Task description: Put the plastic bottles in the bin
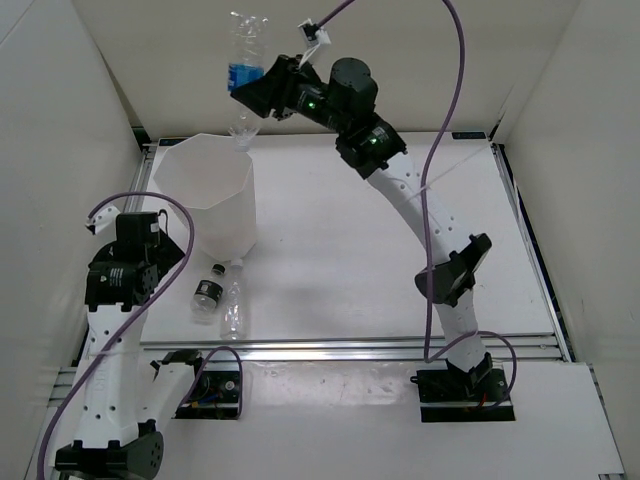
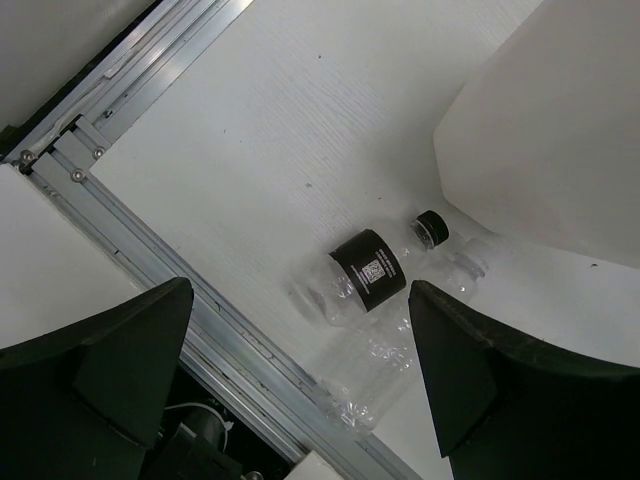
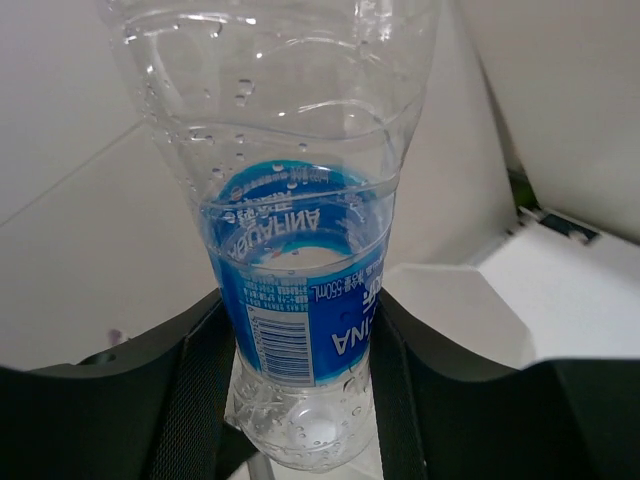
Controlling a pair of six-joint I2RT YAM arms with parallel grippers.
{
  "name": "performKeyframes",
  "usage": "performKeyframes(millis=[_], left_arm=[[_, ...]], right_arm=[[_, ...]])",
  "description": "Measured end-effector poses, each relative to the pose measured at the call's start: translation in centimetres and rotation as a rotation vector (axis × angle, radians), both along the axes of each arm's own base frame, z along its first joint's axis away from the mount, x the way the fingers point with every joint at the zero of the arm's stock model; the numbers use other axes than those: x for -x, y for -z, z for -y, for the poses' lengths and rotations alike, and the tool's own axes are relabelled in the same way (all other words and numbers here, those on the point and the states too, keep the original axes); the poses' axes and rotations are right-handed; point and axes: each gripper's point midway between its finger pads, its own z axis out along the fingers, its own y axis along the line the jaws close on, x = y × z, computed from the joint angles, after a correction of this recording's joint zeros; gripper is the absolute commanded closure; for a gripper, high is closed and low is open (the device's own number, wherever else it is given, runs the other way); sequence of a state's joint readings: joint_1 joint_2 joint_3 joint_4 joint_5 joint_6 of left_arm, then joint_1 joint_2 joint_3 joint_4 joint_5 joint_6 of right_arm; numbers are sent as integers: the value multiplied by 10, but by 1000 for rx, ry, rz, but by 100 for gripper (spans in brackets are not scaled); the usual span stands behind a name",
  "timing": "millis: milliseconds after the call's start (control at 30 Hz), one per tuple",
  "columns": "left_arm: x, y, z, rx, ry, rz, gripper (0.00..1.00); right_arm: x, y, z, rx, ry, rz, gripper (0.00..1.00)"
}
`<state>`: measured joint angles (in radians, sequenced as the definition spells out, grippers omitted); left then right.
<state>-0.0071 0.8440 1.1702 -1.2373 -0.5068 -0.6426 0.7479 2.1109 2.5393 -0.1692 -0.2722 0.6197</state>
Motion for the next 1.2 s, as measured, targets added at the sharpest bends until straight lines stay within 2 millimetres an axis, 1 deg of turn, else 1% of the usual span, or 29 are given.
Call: performKeyframes(millis=[33, 100, 167, 233, 267, 333, 367, 400, 467, 533, 600, 667, 700, 767, 833, 900, 933, 1000, 1067, 1133, 1200], left_arm=[[-2, 1, 0, -3, 7, -10, 0], [-5, 4, 1, -8, 20, -31, 0], [-8, 8, 2, -8, 34, -58, 0], [-10, 11, 2, -10, 44, -76, 0], [-11, 12, 3, -10, 50, -83, 0], [-13, 11, 3, -10, 60, -86, 0], [-13, 9, 4, -9, 64, -84, 0], [-13, 8, 4, -10, 69, -79, 0], [-13, 6, 5, -9, 80, -64, 0], [-14, 2, 6, -11, 91, -29, 0], [-12, -2, 7, -12, 100, 18, 0], [-10, 1, 10, -5, 119, 56, 0], [-9, 5, 12, 0, 134, 74, 0], [-5, 18, 20, 17, 188, 80, 0], [-4, 34, 31, 45, 259, 52, 1], [-7, 41, 36, 61, 296, 28, 1], [-11, 44, 39, 70, 313, 15, 1], [-19, 49, 44, 90, 340, -7, 1], [-24, 56, 48, 106, 360, -43, 1], [-28, 66, 51, 122, 374, -92, 1], [-30, 76, 52, 134, 384, -147, 1]], right_arm=[[7, -7, -8, -22, -13, 25, 72], [11, -7, -21, -45, -26, 44, 72], [3, 3, -31, -55, -25, 42, 70], [-9, 24, -42, -45, -21, 17, 67], [-14, 39, -49, -31, -22, -5, 57], [-25, 66, -60, -2, -25, -42, 31], [-28, 80, -65, 17, -33, -62, 6], [-28, 94, -69, 42, -46, -86, 0], [-27, 121, -73, 112, -65, -111, 0], [-26, 137, -68, 163, -64, -129, 0], [-22, 146, -58, 205, -59, -167, 0], [-23, 137, -40, 214, -42, -183, 0], [-27, 126, -27, 207, -25, -182, 0], [-38, 95, 5, 173, 25, -157, 0], [-44, 64, 36, 137, 71, -120, 0], [-43, 34, 62, 105, 106, -82, 0], [-38, 22, 69, 93, 110, -65, 0], [-22, 8, 74, 84, 88, -45, 0], [-4, 5, 71, 94, 49, -41, 0], [6, 11, 68, 118, 18, -51, 0], [11, 23, 64, 146, -4, -71, 0]])
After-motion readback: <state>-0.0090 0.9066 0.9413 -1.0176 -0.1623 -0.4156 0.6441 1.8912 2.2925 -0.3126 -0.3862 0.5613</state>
